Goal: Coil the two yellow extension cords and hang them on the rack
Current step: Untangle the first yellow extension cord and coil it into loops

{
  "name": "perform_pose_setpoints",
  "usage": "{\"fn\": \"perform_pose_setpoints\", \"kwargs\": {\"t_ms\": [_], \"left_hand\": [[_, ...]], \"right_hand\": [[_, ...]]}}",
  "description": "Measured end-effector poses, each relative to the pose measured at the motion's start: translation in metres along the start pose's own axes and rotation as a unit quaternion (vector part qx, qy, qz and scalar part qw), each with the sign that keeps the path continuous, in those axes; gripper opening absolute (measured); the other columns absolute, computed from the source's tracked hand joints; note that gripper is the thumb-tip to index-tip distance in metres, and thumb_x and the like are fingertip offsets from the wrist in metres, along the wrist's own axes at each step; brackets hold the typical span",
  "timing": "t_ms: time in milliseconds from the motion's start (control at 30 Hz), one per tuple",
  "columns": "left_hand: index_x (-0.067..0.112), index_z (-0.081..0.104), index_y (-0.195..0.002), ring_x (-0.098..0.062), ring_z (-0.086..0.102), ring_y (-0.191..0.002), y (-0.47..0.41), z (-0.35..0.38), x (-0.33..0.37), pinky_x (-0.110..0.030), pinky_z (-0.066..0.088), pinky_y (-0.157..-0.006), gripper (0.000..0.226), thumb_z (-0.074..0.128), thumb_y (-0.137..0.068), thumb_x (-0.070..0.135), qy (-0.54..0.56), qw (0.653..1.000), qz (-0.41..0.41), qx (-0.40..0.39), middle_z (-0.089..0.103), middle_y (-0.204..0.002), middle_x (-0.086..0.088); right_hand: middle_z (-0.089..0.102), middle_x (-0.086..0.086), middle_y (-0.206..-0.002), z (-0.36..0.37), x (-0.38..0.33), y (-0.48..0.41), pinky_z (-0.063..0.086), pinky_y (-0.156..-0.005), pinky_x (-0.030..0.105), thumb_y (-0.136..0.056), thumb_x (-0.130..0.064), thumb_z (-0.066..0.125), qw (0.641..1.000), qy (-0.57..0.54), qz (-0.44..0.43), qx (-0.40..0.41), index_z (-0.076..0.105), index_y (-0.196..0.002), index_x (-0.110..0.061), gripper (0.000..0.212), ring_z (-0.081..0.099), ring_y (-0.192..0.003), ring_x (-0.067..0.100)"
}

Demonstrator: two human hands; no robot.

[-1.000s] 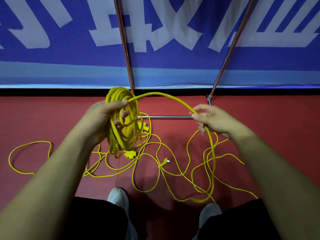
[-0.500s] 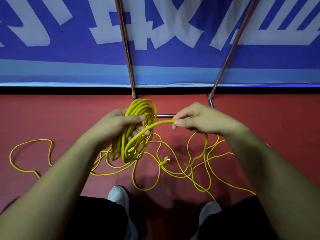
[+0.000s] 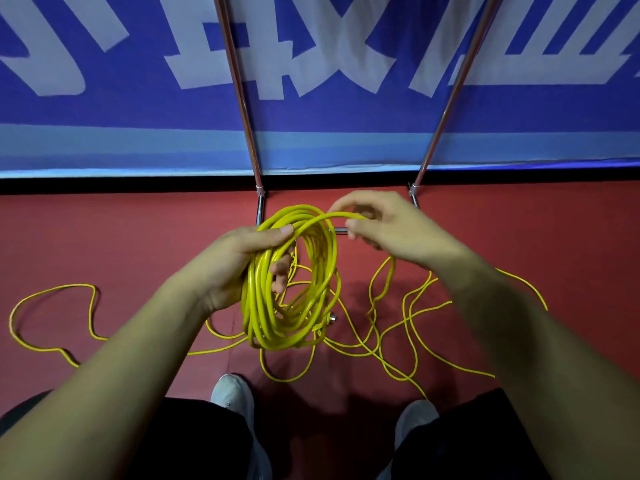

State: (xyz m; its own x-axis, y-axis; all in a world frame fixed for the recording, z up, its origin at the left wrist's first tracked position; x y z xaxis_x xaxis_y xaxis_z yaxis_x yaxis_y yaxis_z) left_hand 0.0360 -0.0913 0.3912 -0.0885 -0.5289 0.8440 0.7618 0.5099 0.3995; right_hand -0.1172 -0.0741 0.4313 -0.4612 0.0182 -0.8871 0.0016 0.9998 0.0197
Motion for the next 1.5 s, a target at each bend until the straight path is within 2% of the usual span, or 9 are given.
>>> {"fn": "perform_pose_setpoints", "kwargs": {"t_ms": [167, 367, 533, 667, 800, 1000, 1133, 1333, 1500], "left_hand": [[0.016, 0.07, -0.067, -0.022, 0.059, -0.046, 0.0, -0.001, 0.001, -0.027, 0.051, -0.05, 0.024, 0.066, -0.081, 0.036, -0.017, 1.0, 0.015, -0.014, 0.055, -0.053, -0.007], [0.008, 0.057, -0.078, -0.024, 0.058, -0.046, 0.003, 0.015, -0.004, -0.03, 0.051, -0.05, 0.052, 0.086, -0.062, 0.048, -0.027, 0.995, 0.006, -0.094, 0.051, -0.054, -0.008], [0.013, 0.058, -0.068, -0.016, 0.037, -0.036, 0.003, 0.015, -0.004, -0.022, 0.039, -0.042, 0.023, 0.08, -0.063, 0.016, -0.077, 0.995, 0.027, -0.057, 0.033, -0.045, 0.001], [0.009, 0.055, -0.068, -0.016, 0.036, -0.032, 0.006, 0.014, -0.005, -0.021, 0.037, -0.038, 0.02, 0.072, -0.058, 0.01, -0.027, 0.998, 0.013, -0.057, 0.032, -0.04, 0.0], [0.01, 0.057, -0.066, -0.018, 0.04, -0.03, 0.009, 0.017, -0.004, -0.019, 0.039, -0.039, 0.028, 0.078, -0.049, 0.008, -0.005, 0.997, 0.011, -0.075, 0.034, -0.038, 0.001], [0.007, 0.054, -0.071, -0.017, 0.041, -0.033, 0.007, 0.014, -0.002, -0.019, 0.04, -0.04, 0.034, 0.079, -0.048, 0.008, 0.035, 0.997, 0.02, -0.066, 0.035, -0.038, 0.003], [0.006, 0.049, -0.078, -0.016, 0.042, -0.035, 0.005, 0.007, 0.006, -0.019, 0.041, -0.041, 0.048, 0.083, -0.044, 0.011, 0.061, 0.996, 0.04, -0.048, 0.034, -0.038, 0.005], [0.01, 0.057, -0.07, -0.021, 0.052, -0.056, 0.003, -0.017, 0.011, -0.032, 0.05, -0.053, 0.008, 0.059, -0.064, 0.005, 0.03, 0.996, 0.055, 0.056, 0.032, -0.04, 0.004], [0.011, 0.059, -0.071, -0.025, 0.067, -0.081, 0.002, -0.022, 0.01, -0.035, 0.047, -0.063, 0.003, 0.059, -0.07, 0.008, -0.033, 0.996, 0.061, 0.057, 0.041, -0.046, -0.003]], "right_hand": [[0.072, -0.009, -0.077, 0.005, -0.015, 0.001, 0.045, -0.067, 0.02, -0.089, -0.019, 0.069, 0.998, 0.043, -0.034, 0.008, 0.076, -0.094, -0.014, 0.01, 0.06, -0.07, 0.002], [0.052, -0.016, -0.044, 0.009, -0.018, -0.002, 0.029, -0.051, 0.011, -0.091, -0.02, 0.067, 0.997, 0.072, -0.008, 0.036, 0.073, -0.078, -0.009, 0.018, 0.045, -0.045, -0.002], [0.053, -0.007, -0.07, 0.008, -0.015, -0.007, 0.038, -0.061, 0.023, -0.084, -0.036, 0.07, 0.991, 0.07, -0.042, 0.102, 0.065, -0.094, -0.024, 0.016, 0.045, -0.06, 0.001], [0.057, -0.004, -0.114, 0.022, -0.009, -0.008, 0.039, -0.078, 0.01, -0.074, -0.05, 0.075, 0.996, 0.08, -0.041, 0.001, 0.061, -0.127, -0.029, 0.059, 0.053, -0.089, -0.01], [0.07, -0.008, -0.111, 0.034, -0.005, -0.007, 0.053, -0.09, 0.032, -0.066, -0.052, 0.081, 0.997, -0.011, -0.008, -0.08, 0.065, -0.113, -0.037, 0.051, 0.067, -0.102, 0.015], [0.058, -0.008, -0.057, 0.028, 0.011, -0.006, 0.039, -0.052, 0.022, -0.07, -0.024, 0.074, 0.983, 0.181, 0.027, -0.001, 0.061, -0.079, -0.022, 0.016, 0.049, -0.05, 0.003], [0.051, -0.003, -0.054, 0.013, 0.024, -0.005, 0.039, -0.048, 0.024, -0.07, -0.023, 0.067, 0.983, 0.172, 0.069, 0.02, 0.059, -0.077, -0.016, 0.013, 0.045, -0.048, 0.008], [0.051, 0.005, -0.06, 0.017, 0.049, 0.001, 0.033, -0.048, 0.028, -0.066, -0.015, 0.065, 0.985, 0.059, 0.156, -0.051, 0.061, -0.085, -0.006, 0.021, 0.043, -0.049, 0.016], [0.05, 0.001, -0.052, 0.016, 0.047, 0.009, 0.028, -0.039, 0.016, -0.075, 0.001, 0.062, 0.982, 0.059, 0.165, -0.074, 0.059, -0.077, -0.01, 0.011, 0.04, -0.038, 0.01]]}}
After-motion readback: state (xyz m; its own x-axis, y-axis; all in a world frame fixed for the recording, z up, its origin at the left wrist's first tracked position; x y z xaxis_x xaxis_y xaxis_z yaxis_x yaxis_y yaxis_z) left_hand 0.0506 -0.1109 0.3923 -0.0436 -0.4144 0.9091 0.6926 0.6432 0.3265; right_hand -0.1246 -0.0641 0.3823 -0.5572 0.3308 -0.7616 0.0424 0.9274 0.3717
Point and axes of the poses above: each hand's wrist, its own y-axis away from the middle knuckle, its own z-axis out of the palm, x = y × z, the point moved 10 cm from there along -y, towards the middle knuckle
